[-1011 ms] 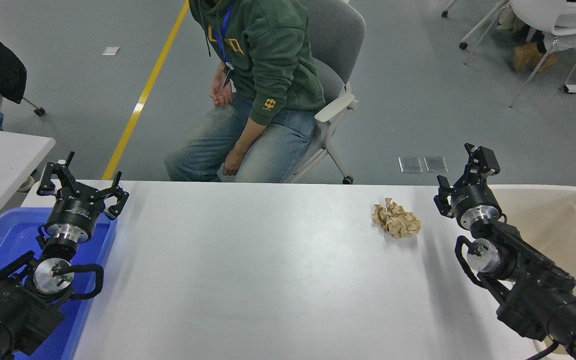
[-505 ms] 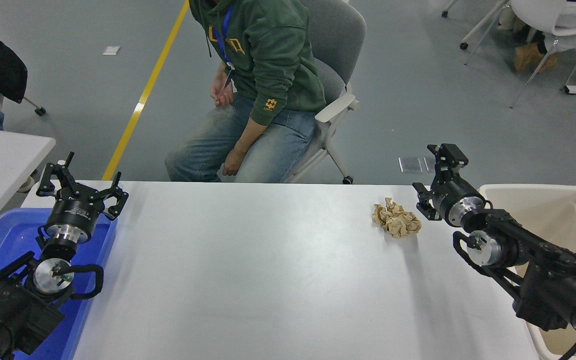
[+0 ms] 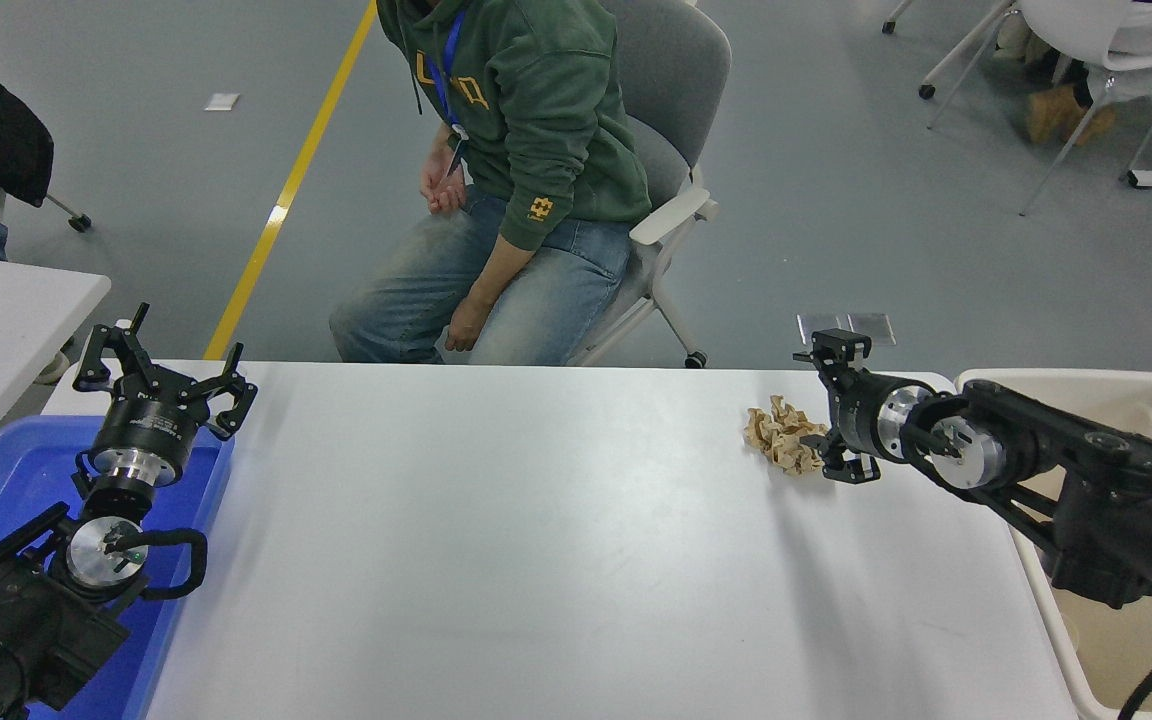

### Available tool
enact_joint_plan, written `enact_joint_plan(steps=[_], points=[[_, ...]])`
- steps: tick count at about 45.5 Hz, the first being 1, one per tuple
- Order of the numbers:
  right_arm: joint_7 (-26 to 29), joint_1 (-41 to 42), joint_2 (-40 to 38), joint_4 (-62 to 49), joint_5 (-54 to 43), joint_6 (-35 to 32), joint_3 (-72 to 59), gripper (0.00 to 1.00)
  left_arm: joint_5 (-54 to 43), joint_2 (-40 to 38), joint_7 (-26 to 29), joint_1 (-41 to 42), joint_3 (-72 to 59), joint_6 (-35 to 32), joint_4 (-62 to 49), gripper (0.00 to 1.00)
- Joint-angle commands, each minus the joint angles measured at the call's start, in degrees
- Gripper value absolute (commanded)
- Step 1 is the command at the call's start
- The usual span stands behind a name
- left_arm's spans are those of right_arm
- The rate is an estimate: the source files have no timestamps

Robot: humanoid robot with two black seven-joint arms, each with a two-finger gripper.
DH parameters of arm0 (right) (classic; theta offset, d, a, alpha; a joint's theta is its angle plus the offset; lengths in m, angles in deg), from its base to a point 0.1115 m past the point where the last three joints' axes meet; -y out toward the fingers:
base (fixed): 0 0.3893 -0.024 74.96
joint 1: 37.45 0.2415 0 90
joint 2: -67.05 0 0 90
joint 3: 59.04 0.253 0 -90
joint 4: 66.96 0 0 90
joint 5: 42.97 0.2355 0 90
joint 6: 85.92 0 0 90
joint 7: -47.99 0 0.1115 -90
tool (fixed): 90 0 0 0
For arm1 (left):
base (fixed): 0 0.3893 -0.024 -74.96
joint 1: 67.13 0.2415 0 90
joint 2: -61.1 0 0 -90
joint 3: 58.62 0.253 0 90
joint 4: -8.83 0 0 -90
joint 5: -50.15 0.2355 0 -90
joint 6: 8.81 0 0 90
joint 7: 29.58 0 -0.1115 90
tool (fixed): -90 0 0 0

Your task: Clean the table surface

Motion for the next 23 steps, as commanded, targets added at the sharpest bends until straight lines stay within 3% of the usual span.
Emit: enact_joint_plan(steps=[1, 23], points=[[6.7, 2.0, 4.5, -4.7, 6.8, 3.3, 1.5, 1.0, -0.1, 0.0, 0.0, 0.0, 0.0, 0.0, 0.0, 1.0], [7.1, 2.5, 12.2, -22.2, 6.8, 5.5, 5.1, 1.0, 0.0, 0.0, 0.0, 0.0, 0.0, 0.0, -0.1, 1.0]])
